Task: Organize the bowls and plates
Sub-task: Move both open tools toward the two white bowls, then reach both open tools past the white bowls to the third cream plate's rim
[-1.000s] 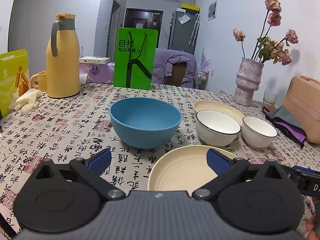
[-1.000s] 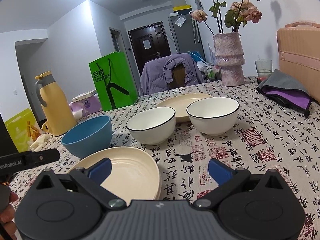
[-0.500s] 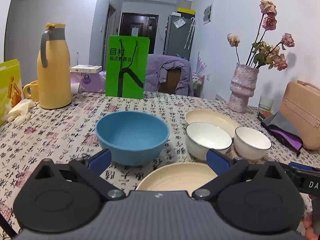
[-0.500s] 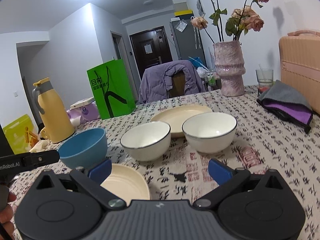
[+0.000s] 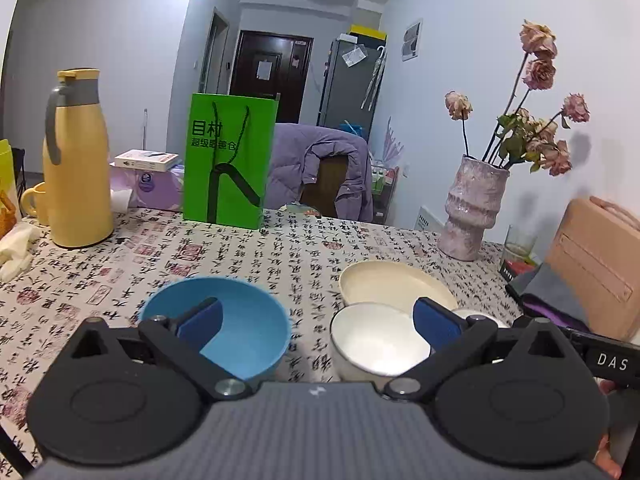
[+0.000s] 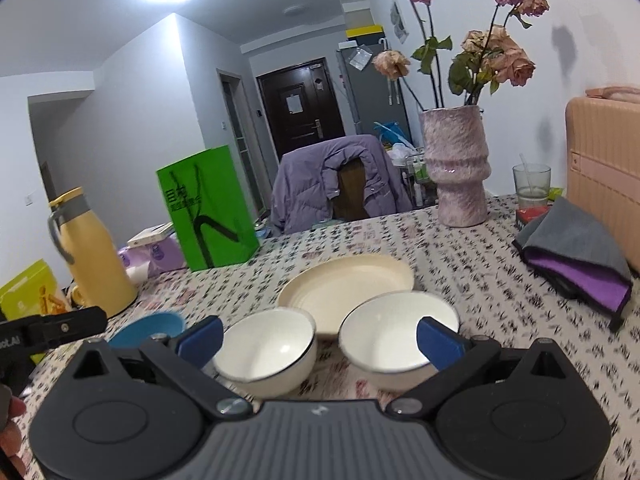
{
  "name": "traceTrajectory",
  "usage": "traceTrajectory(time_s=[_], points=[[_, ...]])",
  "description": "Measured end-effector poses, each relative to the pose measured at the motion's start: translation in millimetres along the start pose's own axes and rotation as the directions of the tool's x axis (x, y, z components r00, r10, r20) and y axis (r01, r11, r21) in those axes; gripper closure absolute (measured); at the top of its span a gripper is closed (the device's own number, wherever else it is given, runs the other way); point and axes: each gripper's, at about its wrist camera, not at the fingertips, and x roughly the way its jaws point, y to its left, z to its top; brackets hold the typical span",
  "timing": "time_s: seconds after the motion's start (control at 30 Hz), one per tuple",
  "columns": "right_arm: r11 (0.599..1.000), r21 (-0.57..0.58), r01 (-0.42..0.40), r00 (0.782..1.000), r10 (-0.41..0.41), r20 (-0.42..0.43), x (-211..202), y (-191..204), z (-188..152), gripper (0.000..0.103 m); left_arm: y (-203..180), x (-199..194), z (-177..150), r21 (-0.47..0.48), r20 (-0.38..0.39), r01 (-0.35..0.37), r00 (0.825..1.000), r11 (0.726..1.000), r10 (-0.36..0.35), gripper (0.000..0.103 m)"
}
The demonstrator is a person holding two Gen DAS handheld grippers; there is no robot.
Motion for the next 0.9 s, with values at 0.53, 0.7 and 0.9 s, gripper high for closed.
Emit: traceTrajectory(time_s=[0.53, 0.7, 0.9], points=[[0.989, 0.147, 0.000, 0.991, 0.019, -0.132, 98.8, -58.7, 62.4, 0.000, -29.7, 83.0, 51.6, -0.035, -0.072, -0.059, 0.996, 0.998, 0.057, 0.000], [0.987, 0.161, -0.014, 0.987, 0.039, -0.153, 133.7, -66.0, 76.2, 0.000, -36.9, 110.7, 63.2, -0.026, -0.089, -0.087, 0.992, 0.996, 0.085, 0.000], [0.993, 0.120, 0.004, 0.970, 0.026, -0.242, 182.3, -62.9, 86.4, 0.000, -38.9, 144.4, 76.7, -0.025, -0.117, -0.151, 0.982, 0.988, 0.147, 0.000]])
